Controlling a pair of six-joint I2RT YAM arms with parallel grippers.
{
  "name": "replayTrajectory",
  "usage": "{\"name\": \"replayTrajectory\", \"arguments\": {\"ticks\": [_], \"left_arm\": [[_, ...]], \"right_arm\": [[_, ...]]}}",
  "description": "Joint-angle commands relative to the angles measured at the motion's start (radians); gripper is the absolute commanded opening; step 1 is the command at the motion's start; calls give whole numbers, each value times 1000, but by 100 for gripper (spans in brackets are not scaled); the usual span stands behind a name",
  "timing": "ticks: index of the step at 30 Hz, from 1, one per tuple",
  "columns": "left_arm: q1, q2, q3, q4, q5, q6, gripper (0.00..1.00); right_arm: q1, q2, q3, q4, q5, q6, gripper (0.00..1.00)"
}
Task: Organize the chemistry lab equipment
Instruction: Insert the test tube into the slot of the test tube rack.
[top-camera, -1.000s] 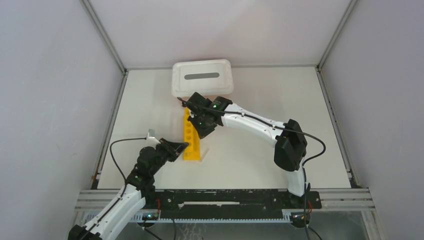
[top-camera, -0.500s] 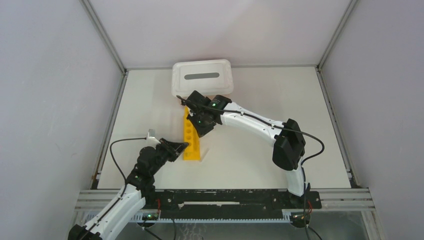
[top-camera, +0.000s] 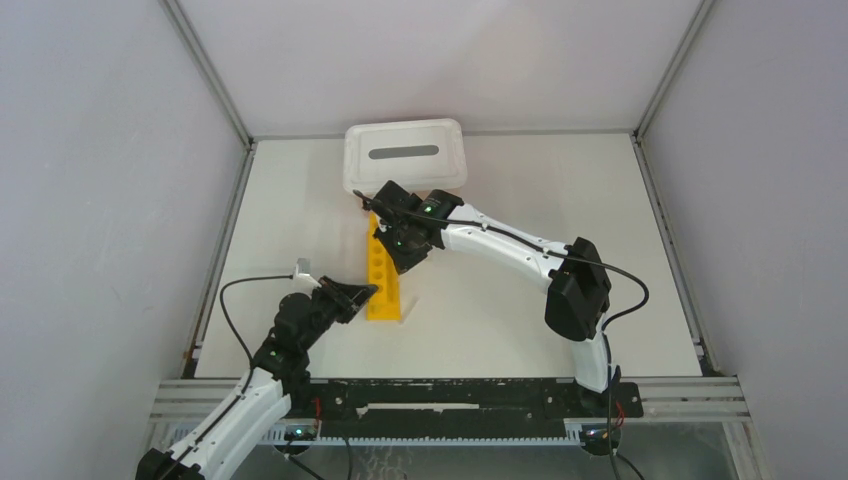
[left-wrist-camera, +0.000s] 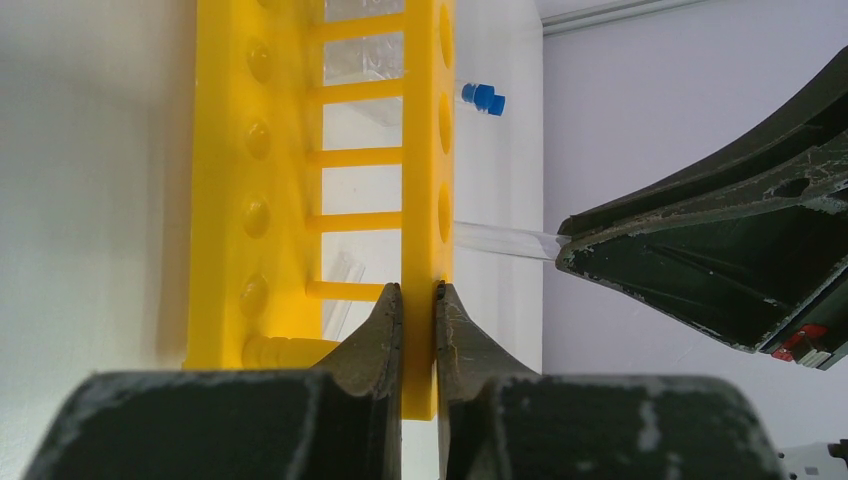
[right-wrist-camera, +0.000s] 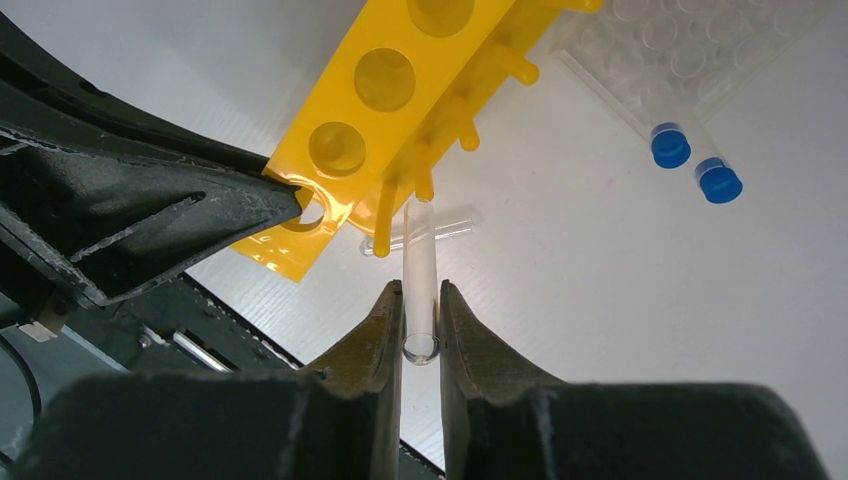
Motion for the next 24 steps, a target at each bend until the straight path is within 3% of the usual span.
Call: {"name": "replayTrajectory", "arguments": {"ticks": [1,24], "left_arm": [[-5,11,-175,-23,48,42,10],[-5,9,-173,-40,41,50,10]], "right_arm": [[-9,-4,32,53,43,-7,3],[-14,-36,26,73,61,0,2]]}}
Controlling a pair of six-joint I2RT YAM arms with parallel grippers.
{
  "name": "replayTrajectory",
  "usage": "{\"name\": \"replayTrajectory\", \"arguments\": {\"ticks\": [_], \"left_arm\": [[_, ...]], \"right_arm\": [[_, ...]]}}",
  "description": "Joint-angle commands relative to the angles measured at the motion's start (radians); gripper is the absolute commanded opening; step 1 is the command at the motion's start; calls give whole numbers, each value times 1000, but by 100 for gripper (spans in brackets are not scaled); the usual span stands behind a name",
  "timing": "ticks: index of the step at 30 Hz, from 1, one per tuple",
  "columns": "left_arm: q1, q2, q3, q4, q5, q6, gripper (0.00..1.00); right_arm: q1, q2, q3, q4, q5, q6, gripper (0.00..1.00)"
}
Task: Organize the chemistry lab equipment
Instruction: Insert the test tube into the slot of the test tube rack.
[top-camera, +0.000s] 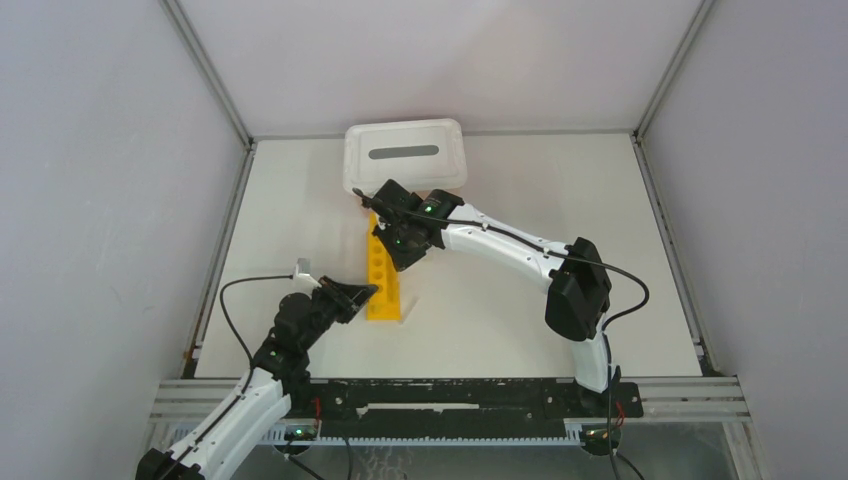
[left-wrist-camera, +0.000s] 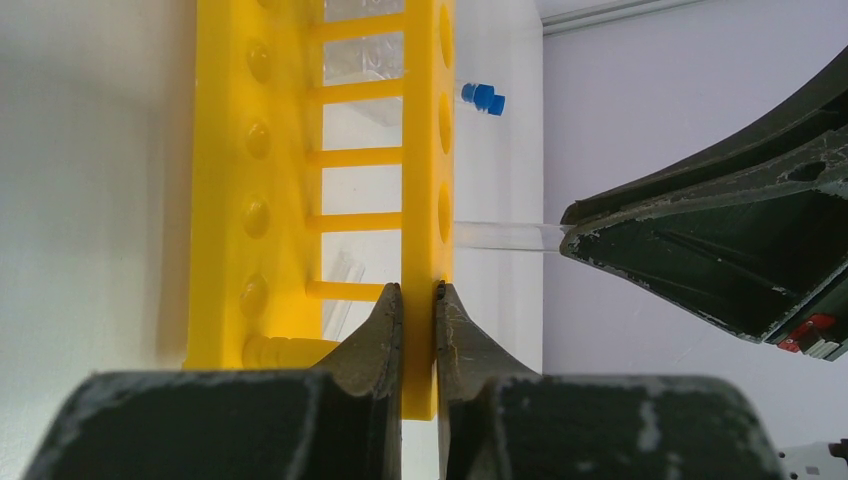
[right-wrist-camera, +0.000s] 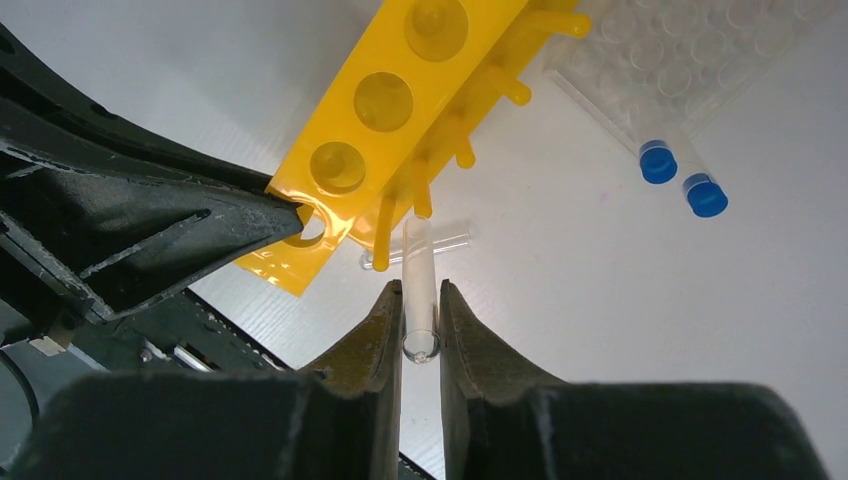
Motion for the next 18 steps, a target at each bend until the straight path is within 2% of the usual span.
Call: {"name": "replayTrajectory", "arguments": {"ticks": [1,18], "left_arm": [[-5,10,-173,-40,41,49,10],[-5,14,-173,-34,37,47,10]], "right_arm": [[-13,-36,26,50,47,-1,2],[-10,-42,20,47,46,2,1]]}}
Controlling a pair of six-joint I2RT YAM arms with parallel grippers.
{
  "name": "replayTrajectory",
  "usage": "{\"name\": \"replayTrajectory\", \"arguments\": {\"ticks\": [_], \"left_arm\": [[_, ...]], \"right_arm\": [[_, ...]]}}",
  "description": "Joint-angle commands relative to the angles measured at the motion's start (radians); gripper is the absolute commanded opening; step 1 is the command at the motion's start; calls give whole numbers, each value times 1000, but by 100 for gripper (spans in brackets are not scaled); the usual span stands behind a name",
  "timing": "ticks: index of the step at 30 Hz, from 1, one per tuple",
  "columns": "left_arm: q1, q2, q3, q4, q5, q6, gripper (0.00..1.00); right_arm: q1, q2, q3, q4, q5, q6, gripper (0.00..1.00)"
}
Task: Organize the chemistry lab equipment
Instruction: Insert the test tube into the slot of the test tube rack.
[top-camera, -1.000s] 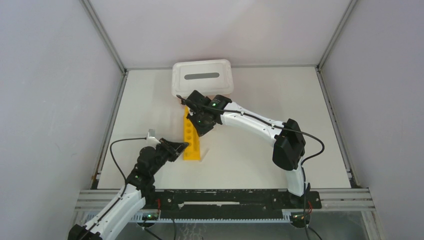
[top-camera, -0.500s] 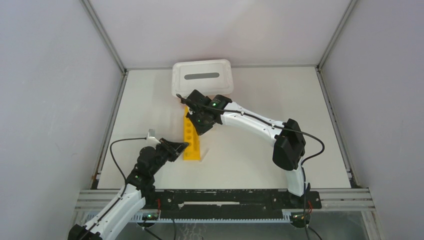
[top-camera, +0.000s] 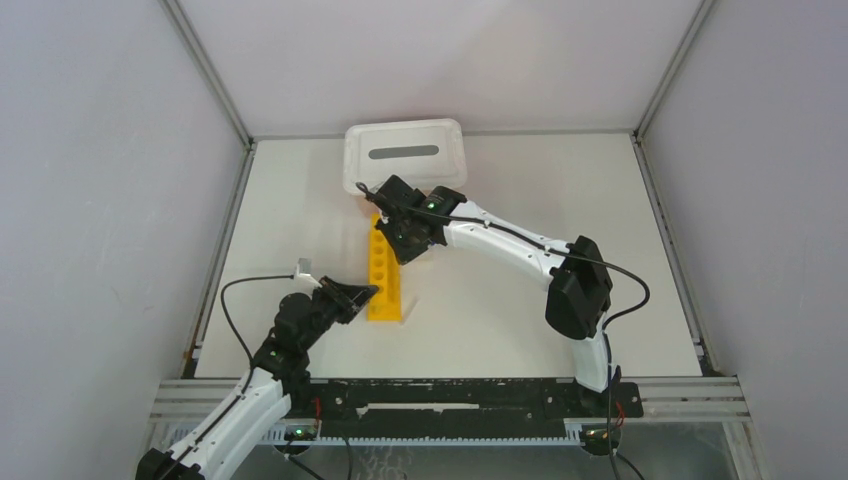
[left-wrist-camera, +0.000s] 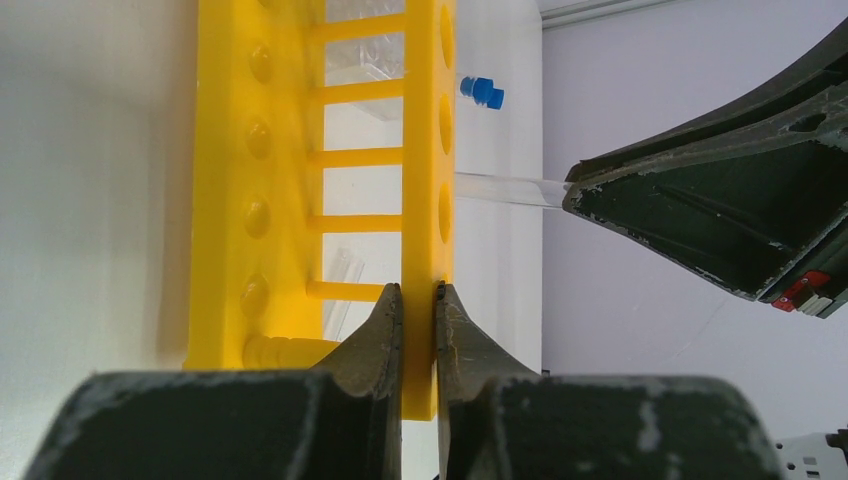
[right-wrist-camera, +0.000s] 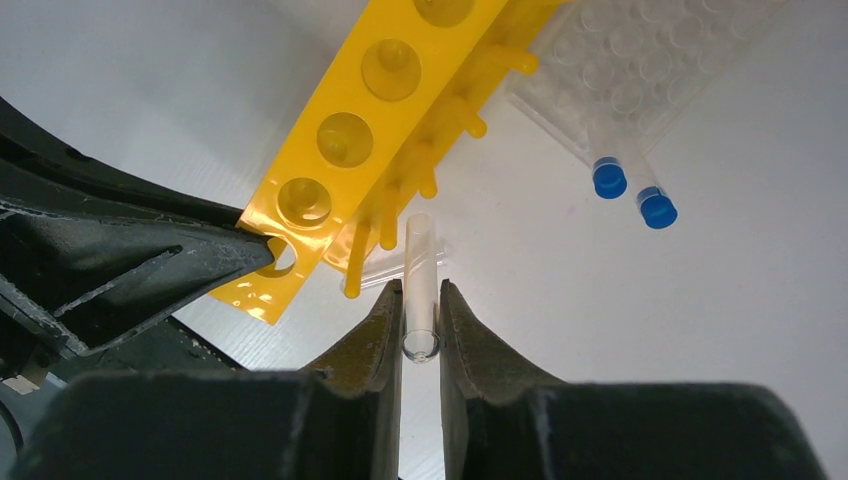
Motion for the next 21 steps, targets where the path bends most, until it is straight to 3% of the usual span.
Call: {"name": "replayTrajectory", "arguments": {"ticks": [1,21], "left_arm": [[-5,15,-174,-33,26,46,10],[-5,10,-173,-33,25,47,10]], "right_arm": [[4,-46,19,24,10,2,1],[38,-86,-20,14,0,17,1]]}}
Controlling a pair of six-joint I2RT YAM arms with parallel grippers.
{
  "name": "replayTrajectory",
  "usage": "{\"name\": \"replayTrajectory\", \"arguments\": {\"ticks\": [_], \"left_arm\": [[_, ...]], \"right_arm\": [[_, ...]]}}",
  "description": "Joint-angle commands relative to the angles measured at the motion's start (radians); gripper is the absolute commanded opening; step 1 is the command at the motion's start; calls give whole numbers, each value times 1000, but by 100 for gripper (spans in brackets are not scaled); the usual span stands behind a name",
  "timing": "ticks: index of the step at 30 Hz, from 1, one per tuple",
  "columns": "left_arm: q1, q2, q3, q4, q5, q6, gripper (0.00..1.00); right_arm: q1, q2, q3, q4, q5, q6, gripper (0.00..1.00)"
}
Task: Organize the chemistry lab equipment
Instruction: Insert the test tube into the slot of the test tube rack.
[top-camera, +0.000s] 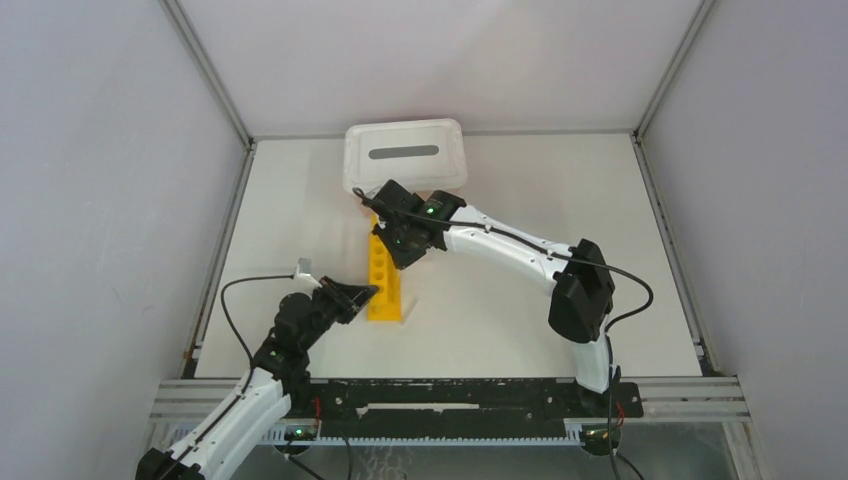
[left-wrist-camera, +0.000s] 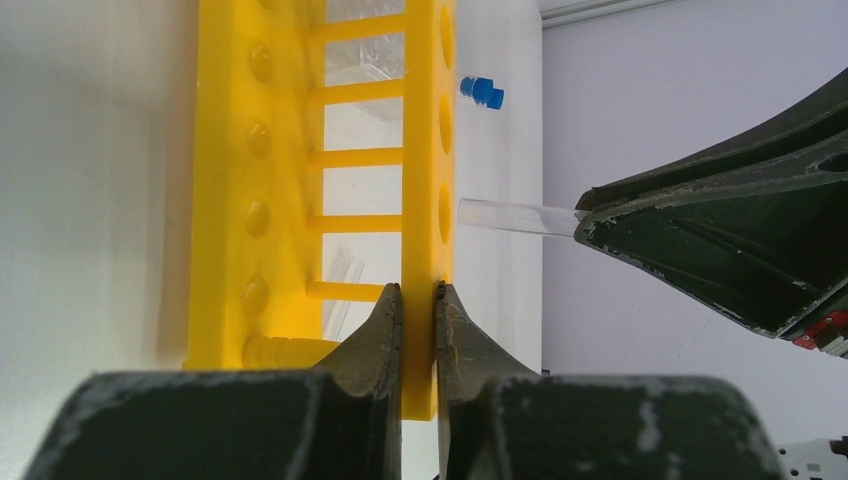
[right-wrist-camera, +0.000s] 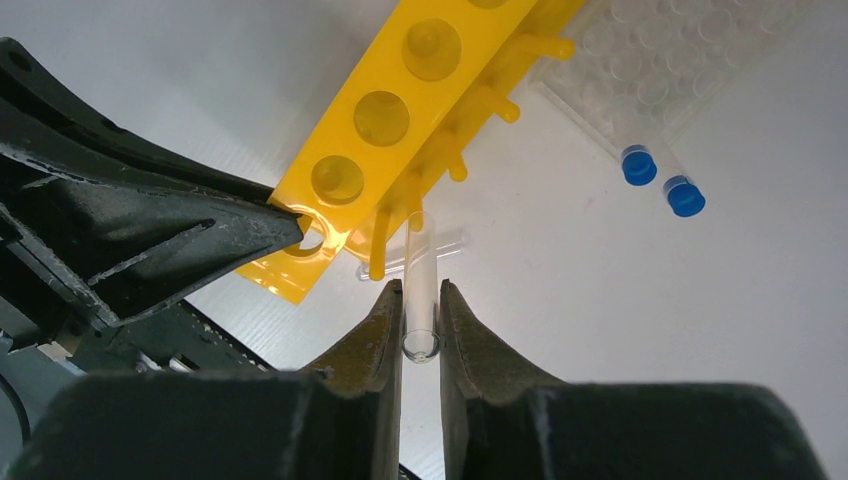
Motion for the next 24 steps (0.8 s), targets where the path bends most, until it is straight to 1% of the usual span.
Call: {"name": "replayTrajectory", "arguments": {"ticks": [1,24], "left_arm": [[-5,8,-173,-35,27,47,10],[-5,9,-174,-33,27,47,10]], "right_arm": [[10,-66,-14,15,-1,15,1],[20,-67,-21,21,-13,20,1]]}}
